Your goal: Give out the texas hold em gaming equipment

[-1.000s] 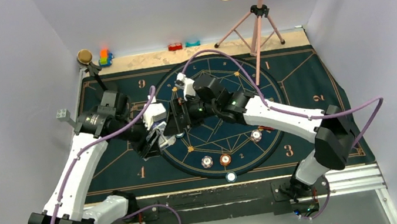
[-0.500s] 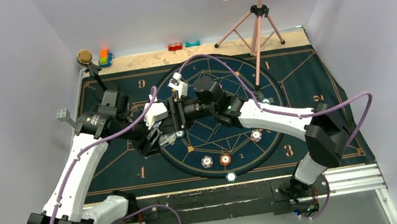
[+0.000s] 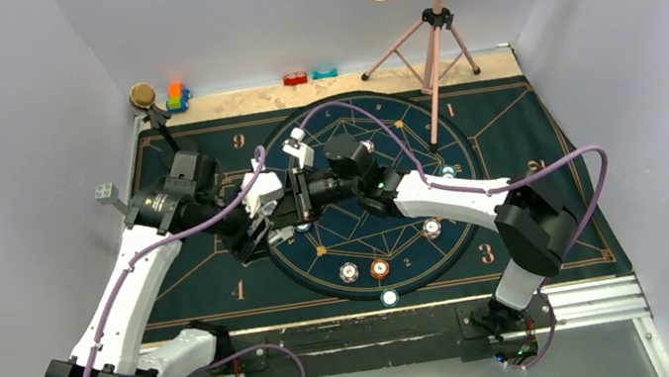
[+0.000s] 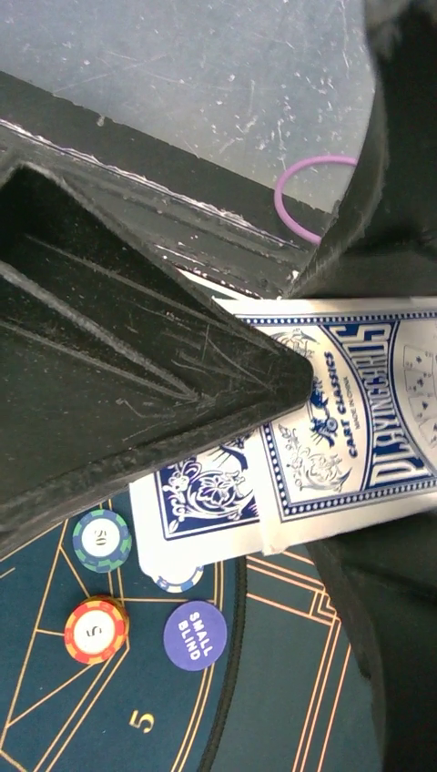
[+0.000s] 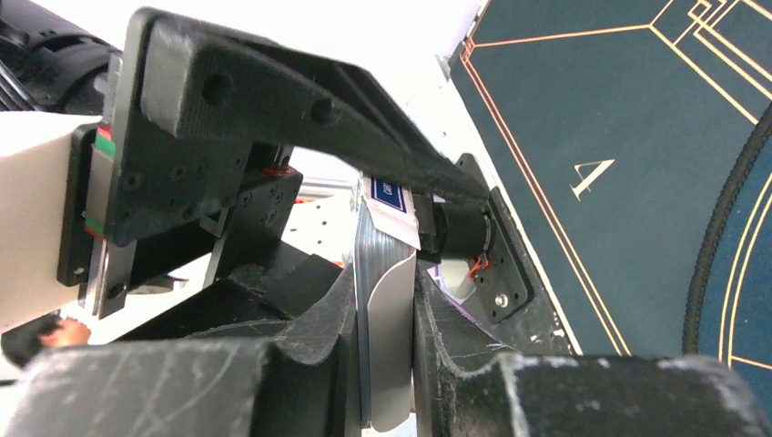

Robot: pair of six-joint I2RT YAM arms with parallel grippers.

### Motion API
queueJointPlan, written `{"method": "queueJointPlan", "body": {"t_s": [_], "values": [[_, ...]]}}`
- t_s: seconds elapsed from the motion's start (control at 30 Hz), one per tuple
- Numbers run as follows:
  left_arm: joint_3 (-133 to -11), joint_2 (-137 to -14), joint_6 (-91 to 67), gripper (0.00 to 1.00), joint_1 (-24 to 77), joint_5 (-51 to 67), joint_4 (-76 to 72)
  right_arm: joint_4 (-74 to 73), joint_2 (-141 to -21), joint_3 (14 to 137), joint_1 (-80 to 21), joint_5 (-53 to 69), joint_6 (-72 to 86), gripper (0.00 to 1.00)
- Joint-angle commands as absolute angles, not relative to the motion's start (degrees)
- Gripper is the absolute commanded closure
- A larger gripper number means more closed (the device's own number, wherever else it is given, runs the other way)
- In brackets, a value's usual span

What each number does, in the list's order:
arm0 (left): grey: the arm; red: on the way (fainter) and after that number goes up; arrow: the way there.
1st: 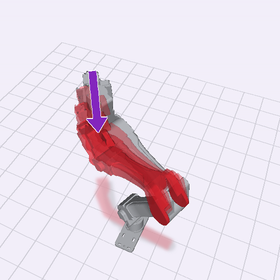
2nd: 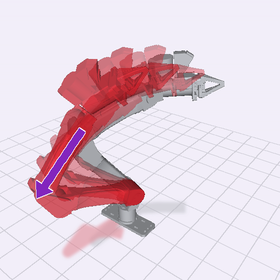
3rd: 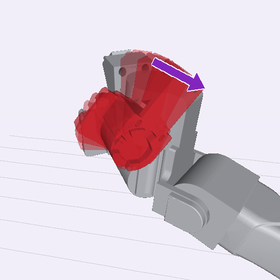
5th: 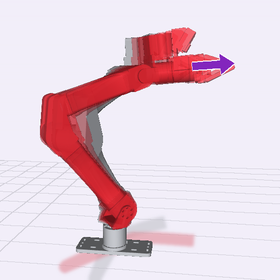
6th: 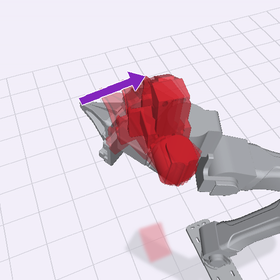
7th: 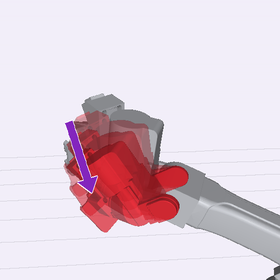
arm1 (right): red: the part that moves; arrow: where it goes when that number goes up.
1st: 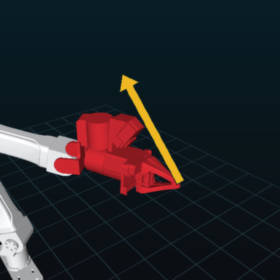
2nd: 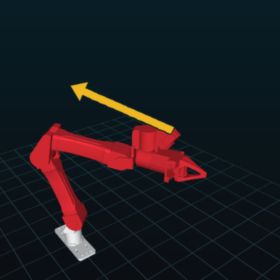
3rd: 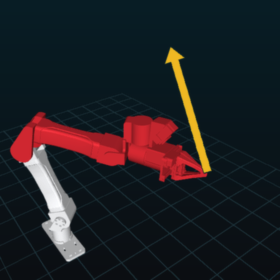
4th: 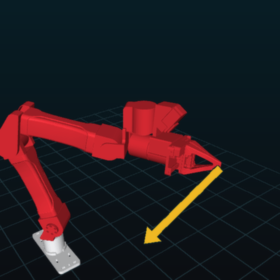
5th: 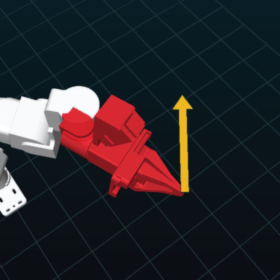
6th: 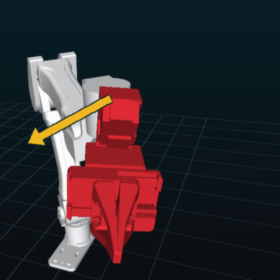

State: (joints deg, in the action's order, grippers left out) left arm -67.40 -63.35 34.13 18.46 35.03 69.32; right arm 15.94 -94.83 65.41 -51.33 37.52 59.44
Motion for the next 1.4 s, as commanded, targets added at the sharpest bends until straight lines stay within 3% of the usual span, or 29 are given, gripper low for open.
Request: {"method": "queueJointPlan", "body": {"t_s": [0.0, 0.2, 0.43, 0.73, 0.93, 1.0, 1.07, 1.13, 1.37], "values": [[-69.1, -62.7, 34.5, 0.17, 18.8, 34.9, 66.3, 22.4, -93.4, 64.7, -52.1, 41.5, 61.1, 0.98], [-67.5, -60.4, 34.2, 0.06, 18.8, 32.3, 65.2, 21.8, -93.4, 64.5, -52.0, 41.3, 61.5, 1.00], [-65.6, -56.7, 34.7, 0.04, 18.8, 30.7, 64.3, 18.8, -94.6, 65.6, -51.8, 39.9, 61.0, 1.00], [-63.4, -56.6, 36.5, 0.19, 19.9, 29.8, 65.1, 16.8, -94.4, 66.8, -51.8, 38.7, 60.2, 1.00], [-62.9, -56.5, 37.0, 0.41, 20.6, 30.1, 65.1, 16.3, -94.9, 67.5, -51.8, 38.4, 60.3, 1.00], [-62.9, -56.6, 36.9, 0.45, 20.7, 30.0, 64.9, 16.0, -95.1, 67.8, -51.8, 38.4, 60.3, 0.93], [-62.8, -56.3, 36.7, 0.48, 20.7, 29.8, 64.7, 15.6, -95.2, 67.9, -51.7, 38.6, 60.2, 0.75], [-62.5, -55.9, 36.5, 0.51, 20.7, 29.6, 64.2, 15.1, -95.0, 67.7, -51.5, 38.4, 60.2, 0.64], [-62.4, -54.9, 36.2, 0.58, 20.7, 30.5, 65.0, 11.3, -92.9, 66.4, -48.4, 36.9, 57.1, 0.46]]}}
